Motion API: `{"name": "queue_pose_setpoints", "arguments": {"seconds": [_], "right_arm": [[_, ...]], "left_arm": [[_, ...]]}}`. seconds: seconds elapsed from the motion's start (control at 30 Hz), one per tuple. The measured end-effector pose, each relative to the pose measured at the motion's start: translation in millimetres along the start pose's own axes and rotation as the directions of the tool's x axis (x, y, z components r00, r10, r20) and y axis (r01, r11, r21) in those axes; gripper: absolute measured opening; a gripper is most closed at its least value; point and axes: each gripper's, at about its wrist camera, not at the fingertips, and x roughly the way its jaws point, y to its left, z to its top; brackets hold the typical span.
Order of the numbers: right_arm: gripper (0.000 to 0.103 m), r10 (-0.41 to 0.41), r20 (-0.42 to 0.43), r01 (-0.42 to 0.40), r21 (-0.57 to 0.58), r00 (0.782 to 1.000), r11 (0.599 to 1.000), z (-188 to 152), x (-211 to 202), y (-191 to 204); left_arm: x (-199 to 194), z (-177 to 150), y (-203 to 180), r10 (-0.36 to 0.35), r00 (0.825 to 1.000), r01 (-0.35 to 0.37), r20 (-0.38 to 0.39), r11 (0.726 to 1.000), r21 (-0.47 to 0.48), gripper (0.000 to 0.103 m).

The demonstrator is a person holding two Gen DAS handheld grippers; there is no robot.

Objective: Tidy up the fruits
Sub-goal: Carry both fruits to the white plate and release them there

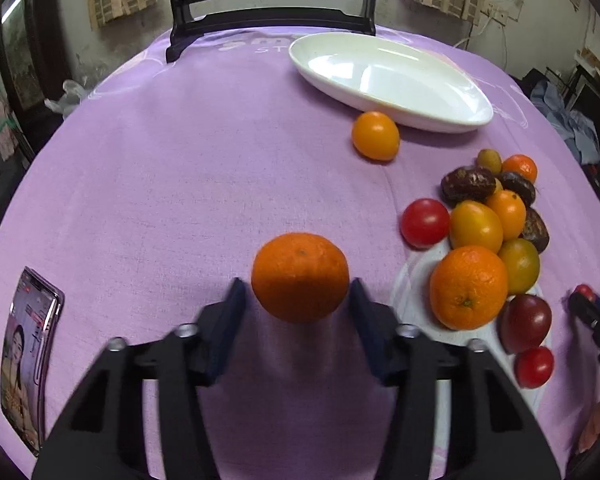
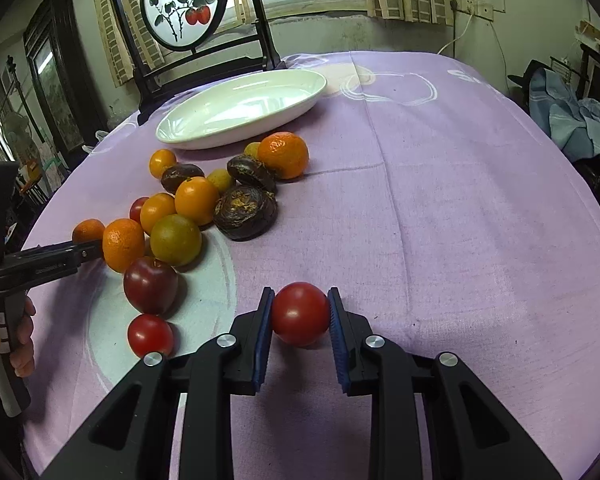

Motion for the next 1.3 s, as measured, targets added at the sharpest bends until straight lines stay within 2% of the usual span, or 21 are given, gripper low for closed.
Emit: {"name": "queue_pose_setpoints", "arguments": {"seconds": [0.07, 0.13, 0.23, 0.3, 0.37, 0.43, 0.5, 0.57, 0.63, 0.7, 0.83, 0.87, 0.9, 0.93, 0.97, 1.0, 1.1, 1.23, 1.3], "right_arm": [[0.027, 0.007, 0.001, -0.007, -0.015, 1.000, 1.000, 1, -2, 4], [0.027, 0.030, -0.001, -0.030, -0.023, 1.000, 0.999, 3, -6, 9], [0.027, 0.065, 0.015, -0.064, -0.068, 0.998, 0.996, 17, -17, 18], [0.027, 0.072, 0.053, -0.066, -0.106, 0.996, 0.992, 35, -25, 23], [0.027, 0.051, 0.112, -0.034, -0.156, 0.992, 0.987, 59, -29, 30], [0.028, 0.052, 0.172, -0.016, -0.204, 0.984, 0.979, 84, -25, 39], [0.028, 0.060, 0.194, -0.016, -0.224, 0.979, 0.974, 107, -11, 47], [0.028, 0.034, 0.185, 0.009, -0.230, 0.982, 0.973, 130, 15, 54], [0.028, 0.006, 0.153, 0.026, -0.206, 0.988, 0.978, 152, 47, 55], [0.028, -0.011, 0.110, 0.033, -0.198, 0.994, 0.980, 166, 75, 56], [0.029, -0.001, 0.002, 0.001, -0.168, 1.000, 0.986, 183, 117, 55], [0.040, -0.002, -0.008, 0.000, -0.164, 1.000, 0.987, 183, 122, 55], [0.048, -0.001, -0.018, -0.002, -0.165, 1.000, 0.986, 184, 127, 56], [0.055, -0.012, -0.016, 0.009, -0.172, 1.000, 0.985, 184, 130, 57], [0.056, -0.026, -0.001, 0.025, -0.176, 1.000, 0.984, 183, 128, 57], [0.056, -0.031, 0.013, 0.033, -0.177, 0.999, 0.984, 182, 124, 57], [0.056, -0.006, 0.018, 0.009, -0.175, 1.000, 0.985, 174, 107, 55], [0.066, -0.001, 0.044, 0.010, -0.202, 0.999, 0.979, 155, 76, 55], [0.068, 0.020, 0.056, -0.008, -0.208, 0.998, 0.978, 142, 58, 54]], "left_arm": [[-1, 0, -1, -0.010, 1.000, 0.010, -0.016, 1.000, 0.007, 0.042], [-5, 3, 2, -0.053, 0.998, 0.052, -0.039, 0.998, -0.017, 0.041], [-21, 18, 1, -0.080, 0.997, 0.080, -0.007, 0.997, 0.001, 0.041], [-32, 38, -5, -0.079, 0.996, 0.078, 0.036, 0.996, 0.033, 0.041], [-38, 65, -11, -0.094, 0.993, 0.091, 0.070, 0.995, 0.044, 0.041], [-38, 89, -21, -0.091, 0.990, 0.085, 0.111, 0.995, 0.058, 0.041], [-28, 117, -30, -0.079, 0.987, 0.072, 0.139, 0.996, 0.050, 0.041], [-13, 142, -36, -0.088, 0.985, 0.085, 0.145, 0.996, 0.027, 0.041], [10, 166, -41, -0.069, 0.988, 0.069, 0.141, 0.998, -0.001, 0.041], [37, 184, -45, -0.042, 0.993, 0.045, 0.108, 0.999, -0.024, 0.041], [80, 196, -53, -0.034, 0.999, 0.034, 0.023, 0.999, -0.014, 0.042], [89, 198, -54, -0.039, 0.999, 0.039, -0.002, 0.999, -0.014, 0.045], [93, 197, -54, -0.036, 0.999, 0.036, -0.008, 0.999, -0.021, 0.059], [94, 198, -52, -0.021, 1.000, 0.021, 0.001, 0.999, -0.037, 0.067], [90, 199, -51, -0.012, 1.000, 0.013, 0.024, 0.998, -0.053, 0.080], [84, 197, -49, -0.016, 0.999, 0.019, 0.046, 0.998, -0.064, 0.085], [57, 191, -45, -0.041, 0.995, 0.047, 0.094, 0.997, -0.064, 0.091], [19, 170, -41, -0.052, 0.990, 0.056, 0.130, 0.998, -0.024, 0.094], [2, 153, -40, -0.043, 0.989, 0.044, 0.143, 0.999, -0.006, 0.097]]}}
